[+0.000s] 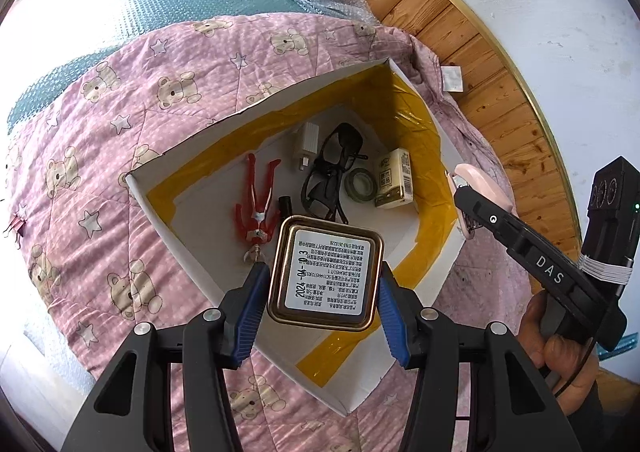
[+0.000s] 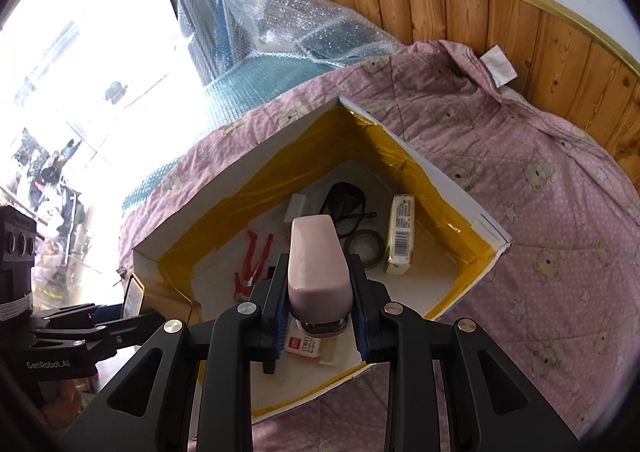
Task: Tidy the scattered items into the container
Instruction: 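Open both tools to drop the tin and stapler into the box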
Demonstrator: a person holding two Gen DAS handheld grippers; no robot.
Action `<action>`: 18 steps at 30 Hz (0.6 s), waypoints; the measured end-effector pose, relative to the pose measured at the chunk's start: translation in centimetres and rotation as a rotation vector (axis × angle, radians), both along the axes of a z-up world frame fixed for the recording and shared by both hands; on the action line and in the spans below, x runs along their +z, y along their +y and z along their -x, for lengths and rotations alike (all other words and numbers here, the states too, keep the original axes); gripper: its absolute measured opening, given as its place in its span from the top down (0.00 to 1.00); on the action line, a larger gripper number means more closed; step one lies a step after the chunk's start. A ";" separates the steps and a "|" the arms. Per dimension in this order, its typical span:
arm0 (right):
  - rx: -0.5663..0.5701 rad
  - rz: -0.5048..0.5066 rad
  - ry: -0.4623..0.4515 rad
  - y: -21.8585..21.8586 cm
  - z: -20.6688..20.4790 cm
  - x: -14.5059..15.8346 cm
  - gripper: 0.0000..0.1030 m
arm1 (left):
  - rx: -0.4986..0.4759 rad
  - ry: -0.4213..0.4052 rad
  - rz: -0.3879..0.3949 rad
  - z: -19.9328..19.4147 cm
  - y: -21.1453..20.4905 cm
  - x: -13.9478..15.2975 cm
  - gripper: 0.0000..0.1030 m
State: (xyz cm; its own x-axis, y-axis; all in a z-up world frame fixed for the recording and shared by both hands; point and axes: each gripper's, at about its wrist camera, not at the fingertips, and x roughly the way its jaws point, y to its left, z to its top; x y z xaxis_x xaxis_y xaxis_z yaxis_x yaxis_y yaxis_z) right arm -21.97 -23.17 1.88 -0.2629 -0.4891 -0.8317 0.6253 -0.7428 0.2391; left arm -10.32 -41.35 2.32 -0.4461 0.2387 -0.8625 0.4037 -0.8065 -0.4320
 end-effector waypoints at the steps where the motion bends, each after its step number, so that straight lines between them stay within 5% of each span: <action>1: -0.008 -0.010 0.000 0.0 0.3 -0.3 0.73 | 0.001 -0.007 0.004 0.1 -0.1 -0.1 0.48; 5: -0.040 -0.044 -0.004 0.1 1.2 -1.6 0.54 | 0.003 -0.033 0.020 0.3 -0.4 -0.7 0.46; 18: -0.074 -0.018 -0.052 3.3 -1.1 -0.8 0.54 | 0.024 -0.071 0.033 0.8 -1.6 -1.0 0.42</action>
State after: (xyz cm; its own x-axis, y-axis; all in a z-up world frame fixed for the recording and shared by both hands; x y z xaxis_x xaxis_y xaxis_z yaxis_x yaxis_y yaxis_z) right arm -20.88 -19.91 1.09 -0.2538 -0.4545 -0.8538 0.5556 -0.7911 0.2559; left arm -11.10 -42.93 1.32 -0.3887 0.1995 -0.8995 0.4514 -0.8098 -0.3747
